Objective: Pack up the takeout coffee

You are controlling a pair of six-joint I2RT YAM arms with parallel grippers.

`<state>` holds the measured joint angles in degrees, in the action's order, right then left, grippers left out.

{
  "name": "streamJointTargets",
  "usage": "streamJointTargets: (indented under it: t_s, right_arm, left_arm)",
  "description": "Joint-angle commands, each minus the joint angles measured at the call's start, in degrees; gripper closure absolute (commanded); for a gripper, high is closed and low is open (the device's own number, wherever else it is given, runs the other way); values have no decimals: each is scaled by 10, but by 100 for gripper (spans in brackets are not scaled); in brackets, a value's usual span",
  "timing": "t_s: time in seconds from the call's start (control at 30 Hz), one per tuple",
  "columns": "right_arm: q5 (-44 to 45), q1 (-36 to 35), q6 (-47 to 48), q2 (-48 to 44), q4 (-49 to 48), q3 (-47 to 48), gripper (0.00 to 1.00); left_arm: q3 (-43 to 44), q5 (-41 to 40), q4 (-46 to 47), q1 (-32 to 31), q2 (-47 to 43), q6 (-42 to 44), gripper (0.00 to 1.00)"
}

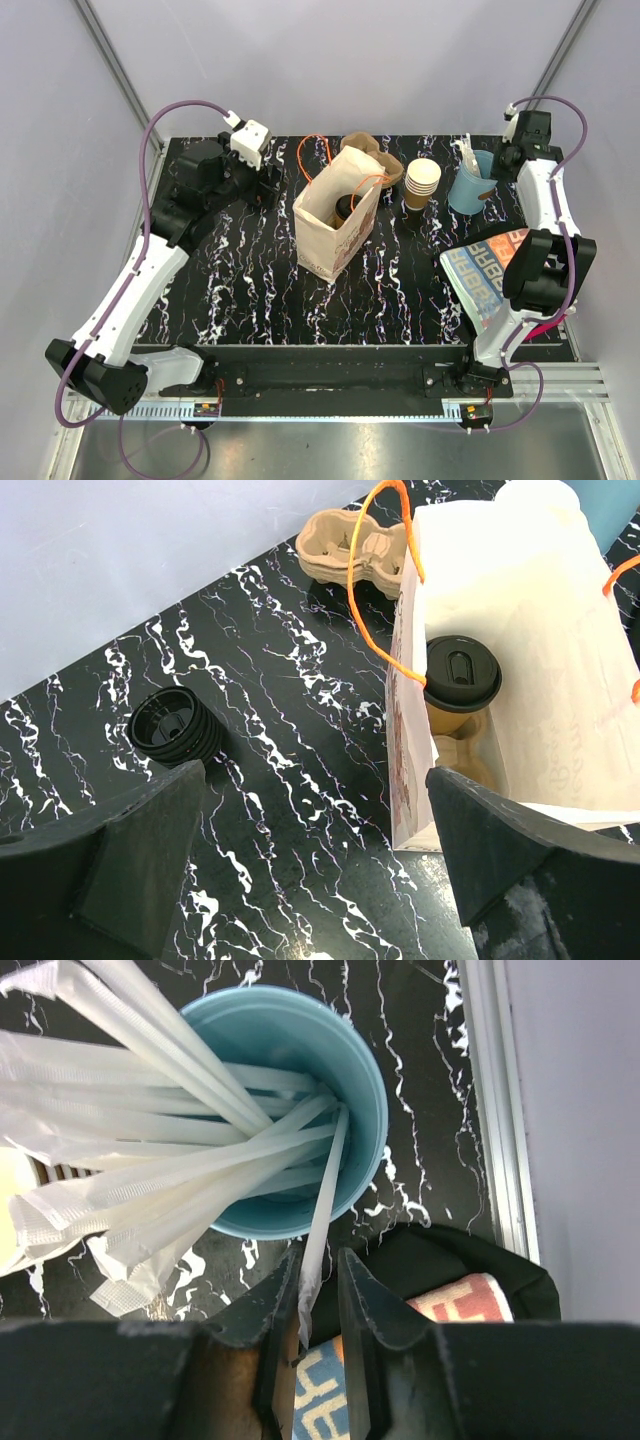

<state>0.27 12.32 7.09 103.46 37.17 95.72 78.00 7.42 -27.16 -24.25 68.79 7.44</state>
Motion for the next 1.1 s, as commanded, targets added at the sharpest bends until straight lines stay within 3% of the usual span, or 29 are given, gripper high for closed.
streamJointTargets:
  t_s: [0.0, 0.53, 1.07]
  right_arm:
    - [26, -1, 14, -5, -23, 32, 75]
    - [19, -1, 23, -5, -34, 42, 92]
    - [18, -1, 47, -131, 6, 59, 93]
  left_arm:
    - [-5, 15, 35, 3, -1, -6, 1]
    - [-7, 19, 35, 3, 2, -7, 1]
    - [-7, 16, 34, 3, 2, -6, 1]
